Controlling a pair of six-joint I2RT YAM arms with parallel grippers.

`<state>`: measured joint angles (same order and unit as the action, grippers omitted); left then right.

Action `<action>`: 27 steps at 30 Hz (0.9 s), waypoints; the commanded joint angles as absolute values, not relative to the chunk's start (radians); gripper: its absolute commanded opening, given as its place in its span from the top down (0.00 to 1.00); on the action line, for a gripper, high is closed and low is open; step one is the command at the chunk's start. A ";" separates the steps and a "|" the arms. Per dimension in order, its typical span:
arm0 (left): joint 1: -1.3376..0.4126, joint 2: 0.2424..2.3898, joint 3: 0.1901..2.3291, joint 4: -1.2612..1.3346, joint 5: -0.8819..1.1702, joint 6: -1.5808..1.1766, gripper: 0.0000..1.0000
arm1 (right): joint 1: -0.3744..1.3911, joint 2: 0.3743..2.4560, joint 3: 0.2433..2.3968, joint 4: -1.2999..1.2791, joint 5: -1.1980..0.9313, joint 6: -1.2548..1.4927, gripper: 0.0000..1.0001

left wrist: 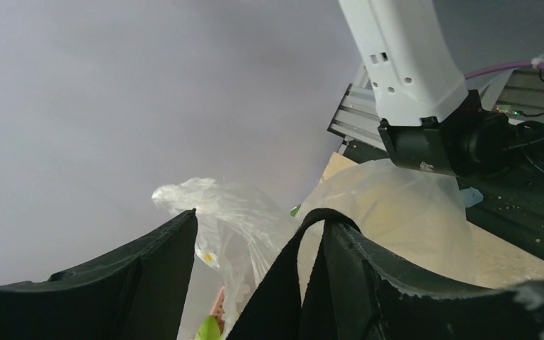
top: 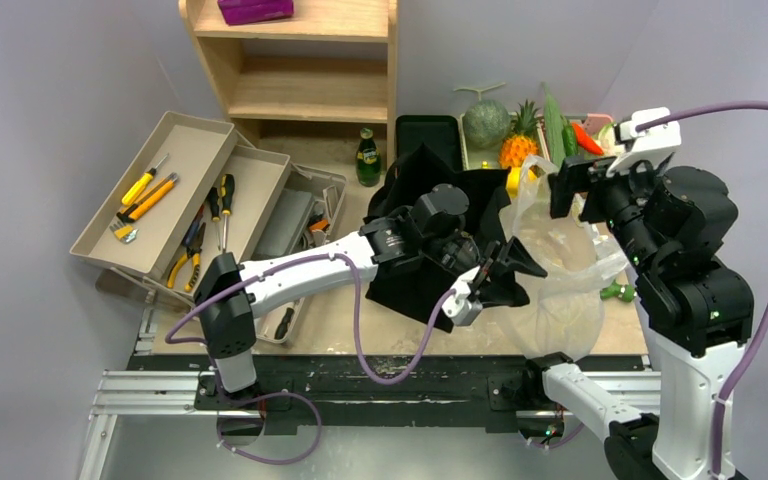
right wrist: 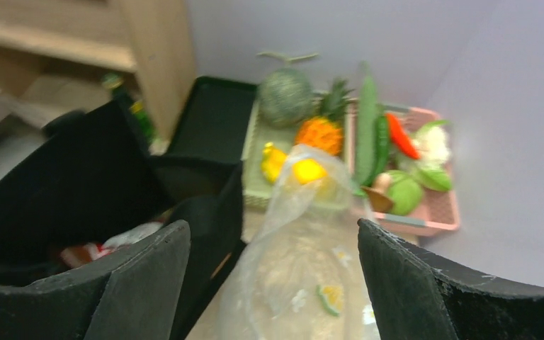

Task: Untie the knot of the grocery bags and take out the mixed food
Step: Pick up the fake candies from the takeout bag.

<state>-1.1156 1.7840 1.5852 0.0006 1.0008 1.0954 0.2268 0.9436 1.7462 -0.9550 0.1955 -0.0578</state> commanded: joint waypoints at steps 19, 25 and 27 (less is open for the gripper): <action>-1.134 1.812 1.595 -0.496 0.992 1.585 0.40 | 0.222 1.028 1.491 -1.003 -0.465 0.144 0.40; -1.134 1.787 1.570 -0.432 0.960 1.562 0.40 | 0.221 1.012 1.465 -1.032 -0.407 0.112 0.43; -1.134 1.768 1.553 -0.376 0.941 1.538 0.38 | 0.222 1.015 1.473 -1.059 -0.363 0.089 0.45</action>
